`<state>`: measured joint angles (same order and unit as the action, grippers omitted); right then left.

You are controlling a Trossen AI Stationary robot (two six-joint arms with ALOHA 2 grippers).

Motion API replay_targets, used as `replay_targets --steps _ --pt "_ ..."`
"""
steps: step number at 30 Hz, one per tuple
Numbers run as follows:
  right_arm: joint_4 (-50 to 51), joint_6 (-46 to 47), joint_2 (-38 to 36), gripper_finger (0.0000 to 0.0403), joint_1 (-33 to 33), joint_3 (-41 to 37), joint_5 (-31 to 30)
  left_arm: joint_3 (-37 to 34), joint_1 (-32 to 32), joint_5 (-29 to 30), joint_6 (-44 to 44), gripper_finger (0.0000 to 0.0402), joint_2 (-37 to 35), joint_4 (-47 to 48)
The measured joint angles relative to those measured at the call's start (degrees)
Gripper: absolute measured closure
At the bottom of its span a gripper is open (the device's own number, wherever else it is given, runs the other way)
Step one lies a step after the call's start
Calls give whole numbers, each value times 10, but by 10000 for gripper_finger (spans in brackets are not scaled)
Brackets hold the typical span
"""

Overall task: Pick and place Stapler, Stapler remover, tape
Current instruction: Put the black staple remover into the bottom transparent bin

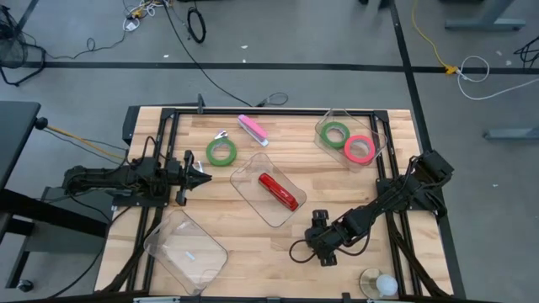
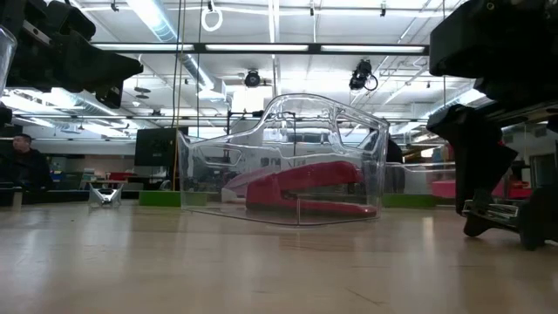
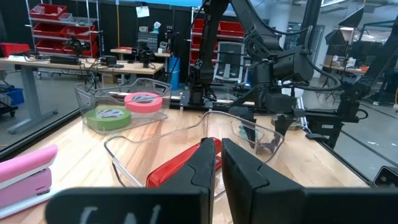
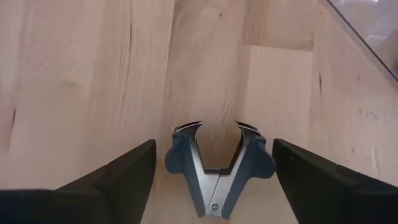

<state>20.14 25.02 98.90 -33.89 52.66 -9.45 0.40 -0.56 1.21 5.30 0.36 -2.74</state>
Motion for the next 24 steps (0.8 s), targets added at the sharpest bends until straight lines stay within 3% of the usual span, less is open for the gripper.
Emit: replay_targets --steps 13,24 --pt "-20 0 0 181 0 0 15 0 0 0 0 372 0 0" --pt "-111 0 0 248 0 0 15 0 0 0 0 371 0 0"
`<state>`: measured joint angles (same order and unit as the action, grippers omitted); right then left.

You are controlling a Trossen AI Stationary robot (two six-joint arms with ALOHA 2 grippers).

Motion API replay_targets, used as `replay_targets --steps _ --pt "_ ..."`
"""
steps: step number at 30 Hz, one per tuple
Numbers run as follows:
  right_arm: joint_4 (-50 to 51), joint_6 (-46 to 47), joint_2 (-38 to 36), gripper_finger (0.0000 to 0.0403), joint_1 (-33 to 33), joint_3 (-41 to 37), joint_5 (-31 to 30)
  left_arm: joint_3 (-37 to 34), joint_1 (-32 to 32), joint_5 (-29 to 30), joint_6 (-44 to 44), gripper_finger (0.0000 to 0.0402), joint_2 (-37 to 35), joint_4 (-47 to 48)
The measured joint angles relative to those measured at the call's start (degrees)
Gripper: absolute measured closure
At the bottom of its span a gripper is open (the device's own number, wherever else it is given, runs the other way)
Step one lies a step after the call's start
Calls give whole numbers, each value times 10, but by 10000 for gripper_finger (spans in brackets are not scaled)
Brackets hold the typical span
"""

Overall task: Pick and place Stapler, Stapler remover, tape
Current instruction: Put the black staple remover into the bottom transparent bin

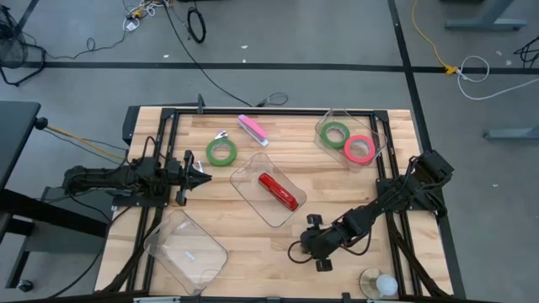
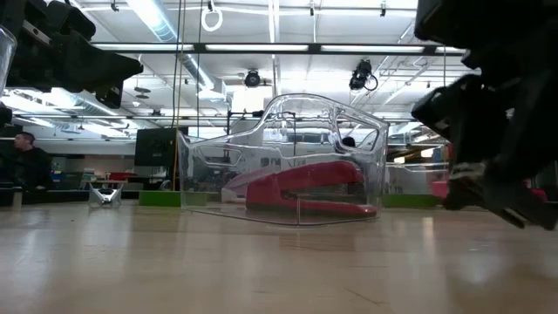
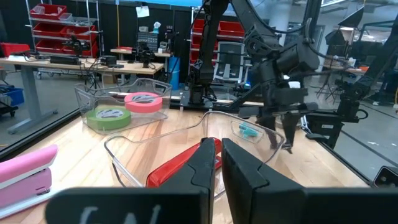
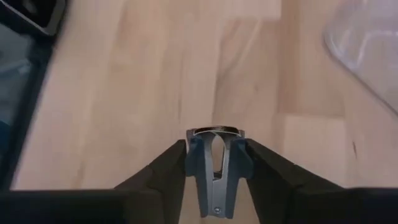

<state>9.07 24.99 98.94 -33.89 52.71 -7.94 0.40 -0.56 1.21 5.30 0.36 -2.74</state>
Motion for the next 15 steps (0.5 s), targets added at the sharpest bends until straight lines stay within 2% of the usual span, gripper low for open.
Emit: replay_targets --steps 8,15 --pt "-122 -1 0 284 0 0 0 0 0 0 0 372 0 0" --pt "-268 -15 -4 287 0 0 0 0 0 0 0 371 0 0"
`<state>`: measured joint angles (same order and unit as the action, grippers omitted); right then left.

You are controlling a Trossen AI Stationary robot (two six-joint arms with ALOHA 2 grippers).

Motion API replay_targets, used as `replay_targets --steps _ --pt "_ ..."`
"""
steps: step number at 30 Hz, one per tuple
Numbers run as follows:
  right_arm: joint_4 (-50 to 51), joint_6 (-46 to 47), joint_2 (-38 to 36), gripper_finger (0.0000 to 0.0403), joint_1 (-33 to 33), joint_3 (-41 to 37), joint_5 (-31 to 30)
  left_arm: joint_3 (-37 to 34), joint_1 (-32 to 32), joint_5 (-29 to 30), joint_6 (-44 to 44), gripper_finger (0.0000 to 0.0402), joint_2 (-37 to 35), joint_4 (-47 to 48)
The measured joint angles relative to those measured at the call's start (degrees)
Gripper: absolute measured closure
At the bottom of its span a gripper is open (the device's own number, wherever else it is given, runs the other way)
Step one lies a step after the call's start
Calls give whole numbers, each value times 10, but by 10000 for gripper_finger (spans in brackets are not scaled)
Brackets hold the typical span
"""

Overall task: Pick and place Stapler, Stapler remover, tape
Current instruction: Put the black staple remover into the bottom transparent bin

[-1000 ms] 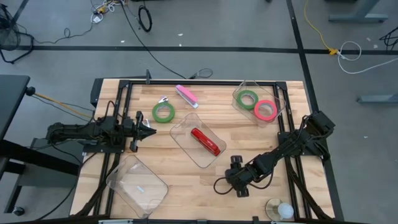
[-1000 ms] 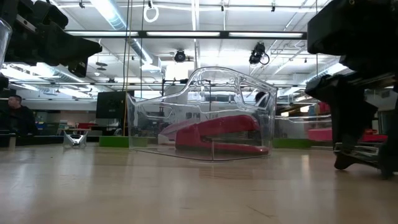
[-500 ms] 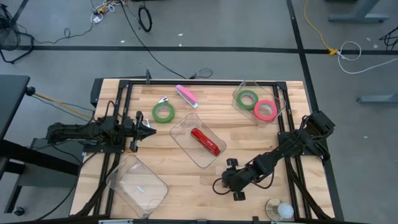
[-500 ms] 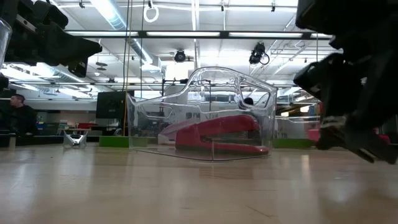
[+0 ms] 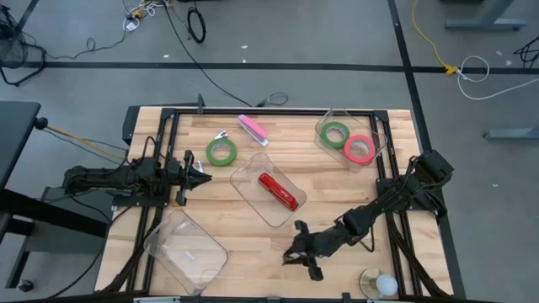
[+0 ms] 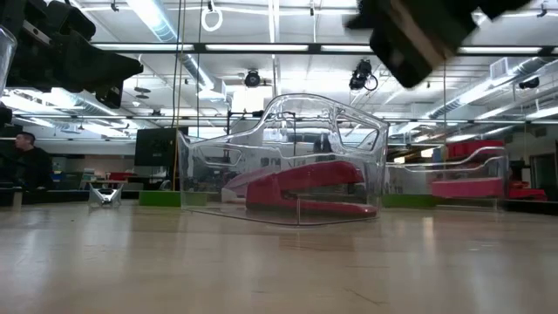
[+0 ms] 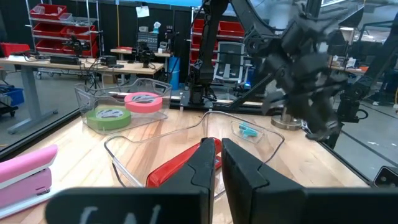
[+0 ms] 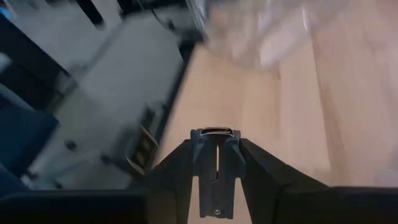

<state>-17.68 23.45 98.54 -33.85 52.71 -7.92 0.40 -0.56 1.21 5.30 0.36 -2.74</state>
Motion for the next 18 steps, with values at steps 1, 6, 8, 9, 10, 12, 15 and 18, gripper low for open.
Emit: replay_targets --steps 1,6,8,9,10,12,15,18 --pt "-18 0 -4 287 2 0 0 0 0 0 0 372 0 0" --pt "-78 -6 -51 287 22 0 -1 0 0 0 0 371 0 0" --pt "-86 -16 -78 287 35 0 -1 0 0 0 0 372 0 0" --pt "-90 -19 -91 287 43 0 -2 0 0 0 0 372 0 0" --pt "-91 -20 -106 287 50 0 -2 0 0 0 0 371 0 0" --pt "-93 -32 -134 287 66 0 -2 0 0 0 0 372 0 0" --pt "-92 -50 -174 287 93 0 -8 0 0 0 0 371 0 0" --pt "-90 -66 -210 287 119 0 -23 0 0 0 0 371 0 0"
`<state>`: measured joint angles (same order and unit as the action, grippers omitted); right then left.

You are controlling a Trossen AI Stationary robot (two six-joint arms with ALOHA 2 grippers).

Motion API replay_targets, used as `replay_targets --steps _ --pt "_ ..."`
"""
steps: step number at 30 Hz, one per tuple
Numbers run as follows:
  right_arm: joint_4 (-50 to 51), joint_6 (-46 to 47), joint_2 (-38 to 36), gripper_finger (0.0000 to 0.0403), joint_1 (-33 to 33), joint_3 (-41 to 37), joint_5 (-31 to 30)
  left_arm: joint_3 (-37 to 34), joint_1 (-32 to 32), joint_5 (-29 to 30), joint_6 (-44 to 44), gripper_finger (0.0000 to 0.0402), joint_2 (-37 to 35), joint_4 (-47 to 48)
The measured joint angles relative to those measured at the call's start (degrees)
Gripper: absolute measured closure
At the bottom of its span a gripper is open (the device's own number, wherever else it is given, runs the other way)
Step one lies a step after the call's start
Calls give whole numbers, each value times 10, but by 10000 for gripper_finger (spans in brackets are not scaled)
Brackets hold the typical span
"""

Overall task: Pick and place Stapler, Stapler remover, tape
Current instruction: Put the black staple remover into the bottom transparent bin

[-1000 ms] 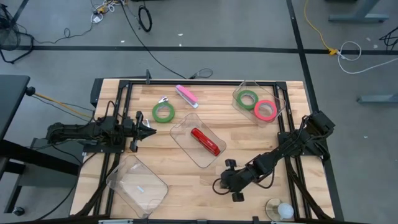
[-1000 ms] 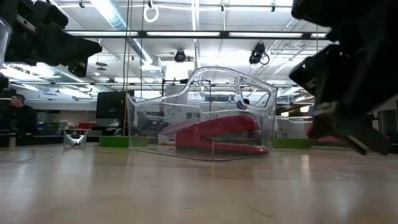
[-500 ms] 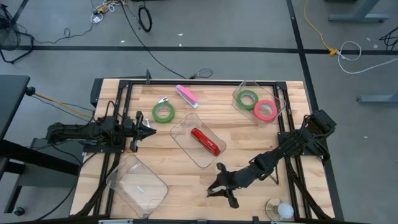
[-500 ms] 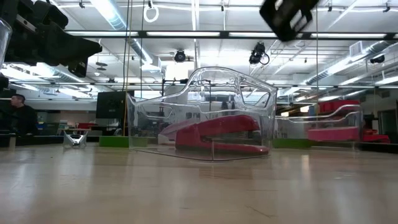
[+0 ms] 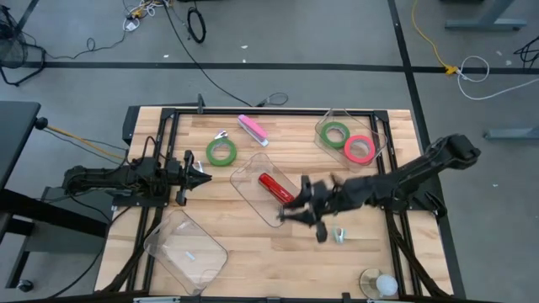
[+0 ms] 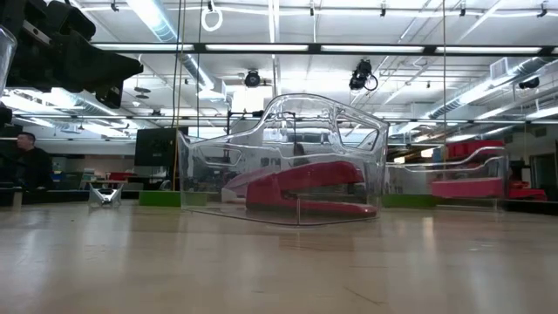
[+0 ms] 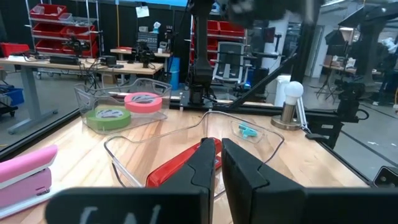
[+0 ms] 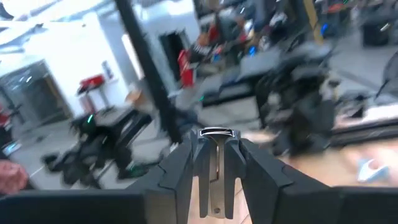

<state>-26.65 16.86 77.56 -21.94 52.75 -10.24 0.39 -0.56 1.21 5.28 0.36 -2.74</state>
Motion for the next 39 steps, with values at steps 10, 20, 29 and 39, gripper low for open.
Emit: replay_targets --steps 10,20,29,39 --pt "18 -66 -63 287 51 0 -8 0 0 0 0 372 0 0" --pt "49 -84 -63 294 78 0 -45 0 0 0 0 372 0 0" --pt "50 -81 -63 294 102 0 -73 0 0 0 0 372 0 0" --pt "52 -81 -63 295 126 0 -73 0 0 11 11 372 0 -42"
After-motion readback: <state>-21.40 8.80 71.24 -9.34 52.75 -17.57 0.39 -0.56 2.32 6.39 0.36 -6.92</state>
